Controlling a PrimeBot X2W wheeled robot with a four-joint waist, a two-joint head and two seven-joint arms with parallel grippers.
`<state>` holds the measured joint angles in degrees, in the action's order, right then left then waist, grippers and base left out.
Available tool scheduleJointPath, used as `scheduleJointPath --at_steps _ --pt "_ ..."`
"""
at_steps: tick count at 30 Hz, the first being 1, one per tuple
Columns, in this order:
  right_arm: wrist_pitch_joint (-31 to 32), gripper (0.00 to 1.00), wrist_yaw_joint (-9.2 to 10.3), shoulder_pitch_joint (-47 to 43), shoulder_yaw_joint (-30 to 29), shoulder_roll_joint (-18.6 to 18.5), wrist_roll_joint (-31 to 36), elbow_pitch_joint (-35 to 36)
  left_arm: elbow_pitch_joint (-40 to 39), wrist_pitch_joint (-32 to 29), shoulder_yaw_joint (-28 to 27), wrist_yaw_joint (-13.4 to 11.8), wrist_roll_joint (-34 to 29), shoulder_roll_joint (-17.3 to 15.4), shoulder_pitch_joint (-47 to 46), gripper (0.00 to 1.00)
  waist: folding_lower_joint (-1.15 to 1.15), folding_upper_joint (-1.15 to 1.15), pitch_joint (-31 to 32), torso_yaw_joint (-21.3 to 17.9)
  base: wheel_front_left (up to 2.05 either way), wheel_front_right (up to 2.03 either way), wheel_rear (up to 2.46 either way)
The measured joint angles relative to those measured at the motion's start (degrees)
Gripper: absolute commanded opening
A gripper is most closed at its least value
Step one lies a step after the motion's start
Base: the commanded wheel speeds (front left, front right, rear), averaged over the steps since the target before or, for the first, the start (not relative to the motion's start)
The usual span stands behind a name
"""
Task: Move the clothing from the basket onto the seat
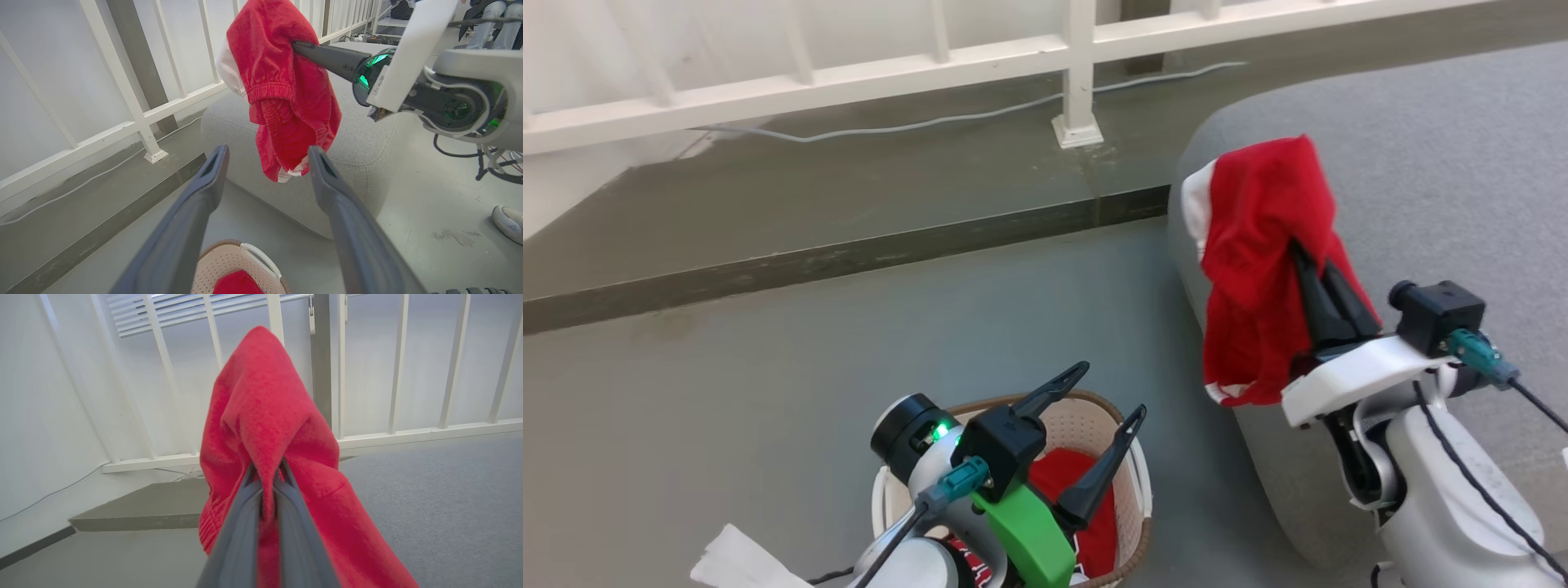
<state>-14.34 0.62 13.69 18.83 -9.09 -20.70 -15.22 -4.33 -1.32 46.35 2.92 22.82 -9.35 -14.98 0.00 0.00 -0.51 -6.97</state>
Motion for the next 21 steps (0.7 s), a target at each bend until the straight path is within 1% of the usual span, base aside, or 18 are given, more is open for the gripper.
scheduleJointPath --at_steps 6,9,15,16,21 --pt "0.00 0.00 1.35 -0.08 -3.22 -1.69 -0.02 0.18 -1.60 -0.24 -0.07 -0.87 -0.76 -0.63 0.22 1.00 0.00 0.00 -1.39 -2.80 0.00 0.00 0.00" --pt "0.00 0.00 2.00 -0.10 -5.14 -2.03 -0.42 0.25 -2.11 -0.65 -0.10 -0.93 -2.10 -0.76 0.22 1.00 0.00 0.00 -2.33 -4.28 0.00 0.00 0.00" --pt "0.00 0.00 2.07 0.06 -8.43 -3.20 -1.18 0.09 -3.42 -1.74 -0.05 -1.11 -2.70 -1.08 0.21 1.00 0.00 0.00 -4.60 -7.21 0.00 0.00 0.00" --pt "0.00 0.00 2.04 0.64 -9.33 -3.69 -1.37 -0.31 -3.75 -2.24 0.05 -1.11 -3.04 -1.20 0.16 1.00 0.00 0.00 -5.57 -8.06 0.00 0.00 0.00" --pt "0.00 0.00 1.85 4.91 -11.58 -5.31 -1.89 -1.15 -4.74 -3.30 0.58 -1.11 -3.59 -1.33 -0.65 1.00 0.00 0.00 -8.48 -9.70 0.00 0.00 0.00"
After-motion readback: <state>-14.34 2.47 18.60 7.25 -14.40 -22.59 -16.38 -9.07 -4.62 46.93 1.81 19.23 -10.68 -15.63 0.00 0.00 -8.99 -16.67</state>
